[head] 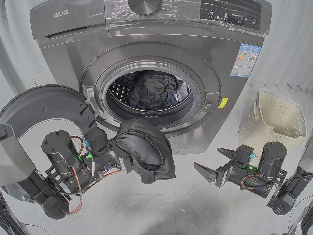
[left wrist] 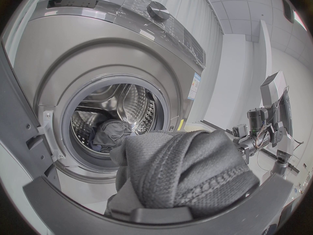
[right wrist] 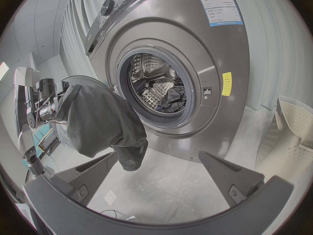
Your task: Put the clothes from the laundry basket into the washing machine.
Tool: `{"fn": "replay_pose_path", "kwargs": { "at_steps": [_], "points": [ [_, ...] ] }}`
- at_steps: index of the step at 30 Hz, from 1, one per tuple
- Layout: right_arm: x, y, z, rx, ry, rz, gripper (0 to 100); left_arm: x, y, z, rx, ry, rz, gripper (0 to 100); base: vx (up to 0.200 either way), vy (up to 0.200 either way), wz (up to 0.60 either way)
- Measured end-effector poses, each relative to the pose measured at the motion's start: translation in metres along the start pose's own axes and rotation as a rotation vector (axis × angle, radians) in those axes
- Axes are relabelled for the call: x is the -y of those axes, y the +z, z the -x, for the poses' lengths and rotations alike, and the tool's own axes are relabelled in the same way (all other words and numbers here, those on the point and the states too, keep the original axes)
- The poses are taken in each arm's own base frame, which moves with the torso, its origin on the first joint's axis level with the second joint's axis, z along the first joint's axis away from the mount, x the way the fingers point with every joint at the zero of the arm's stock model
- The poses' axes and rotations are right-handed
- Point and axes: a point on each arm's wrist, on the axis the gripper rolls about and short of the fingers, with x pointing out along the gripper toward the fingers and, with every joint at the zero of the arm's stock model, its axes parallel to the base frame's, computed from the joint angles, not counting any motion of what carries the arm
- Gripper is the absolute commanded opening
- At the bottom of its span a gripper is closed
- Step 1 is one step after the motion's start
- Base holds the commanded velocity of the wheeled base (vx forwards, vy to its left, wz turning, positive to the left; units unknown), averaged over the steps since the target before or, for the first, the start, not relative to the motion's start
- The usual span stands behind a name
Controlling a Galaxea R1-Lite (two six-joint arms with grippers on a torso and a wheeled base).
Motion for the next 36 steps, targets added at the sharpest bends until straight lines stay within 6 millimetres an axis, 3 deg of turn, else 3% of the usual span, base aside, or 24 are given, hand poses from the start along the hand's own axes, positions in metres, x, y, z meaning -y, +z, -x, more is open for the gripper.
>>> {"fn": "replay_pose_path", "kwargs": {
  "at_steps": [12, 36],
  "points": [
    [-0.005, -0.002, 0.000, -0.008, 0.015, -0.001, 100, 0.005, -0.006, -0.006, -0.016, -0.019, 0.004, 0, 0.200, 0.000, 0.00],
    [-0.014, -0.004, 0.000, -0.021, 0.044, 0.002, 100, 0.016, -0.015, -0.009, -0.046, -0.054, 0.010, 0, 0.000, 0.000, 0.00]
  ]
}}
